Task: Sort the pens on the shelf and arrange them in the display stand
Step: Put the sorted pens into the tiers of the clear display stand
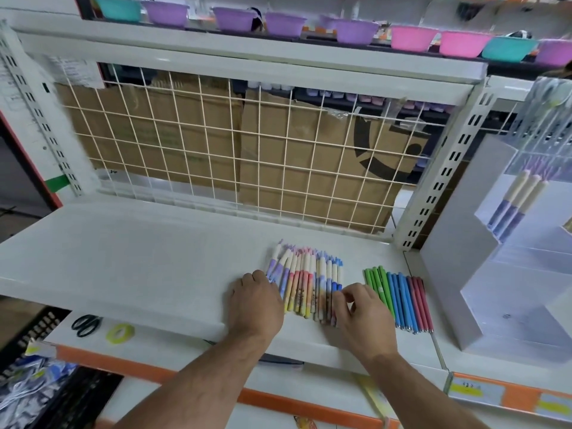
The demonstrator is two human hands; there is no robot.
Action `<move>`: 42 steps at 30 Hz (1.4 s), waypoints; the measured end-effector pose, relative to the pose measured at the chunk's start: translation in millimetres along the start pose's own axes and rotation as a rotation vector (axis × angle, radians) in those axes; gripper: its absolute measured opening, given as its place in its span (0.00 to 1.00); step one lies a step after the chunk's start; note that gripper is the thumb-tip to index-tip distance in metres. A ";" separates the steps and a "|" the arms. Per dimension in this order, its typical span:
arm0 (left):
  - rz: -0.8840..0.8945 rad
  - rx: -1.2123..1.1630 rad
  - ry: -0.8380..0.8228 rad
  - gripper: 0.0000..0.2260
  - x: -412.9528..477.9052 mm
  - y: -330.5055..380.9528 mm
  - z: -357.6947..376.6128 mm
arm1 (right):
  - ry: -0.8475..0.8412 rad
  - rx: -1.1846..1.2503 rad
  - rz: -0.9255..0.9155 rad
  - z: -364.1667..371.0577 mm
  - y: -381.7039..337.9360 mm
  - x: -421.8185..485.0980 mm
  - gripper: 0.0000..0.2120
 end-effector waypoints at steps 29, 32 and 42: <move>0.185 -0.838 -0.097 0.06 -37.5 63.8 -28.0 | -0.024 0.559 0.040 -52.5 -52.9 -3.0 0.06; 0.246 -0.919 -0.187 0.10 -53.7 92.4 -22.9 | -0.022 0.698 0.108 -69.9 -43.1 -3.8 0.08; 0.362 -0.936 -0.462 0.06 -87.2 187.4 -4.6 | 0.013 0.693 0.190 -136.2 34.7 -6.4 0.12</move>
Point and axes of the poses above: each hand's wrist, its own x-axis towards the middle knuckle, its own z-axis out of the palm, y = z × x, the point moved 4 cm from there along x, towards the middle knuckle, and after that the axes turned 8 degrees about -y, right-handed, at the moved point
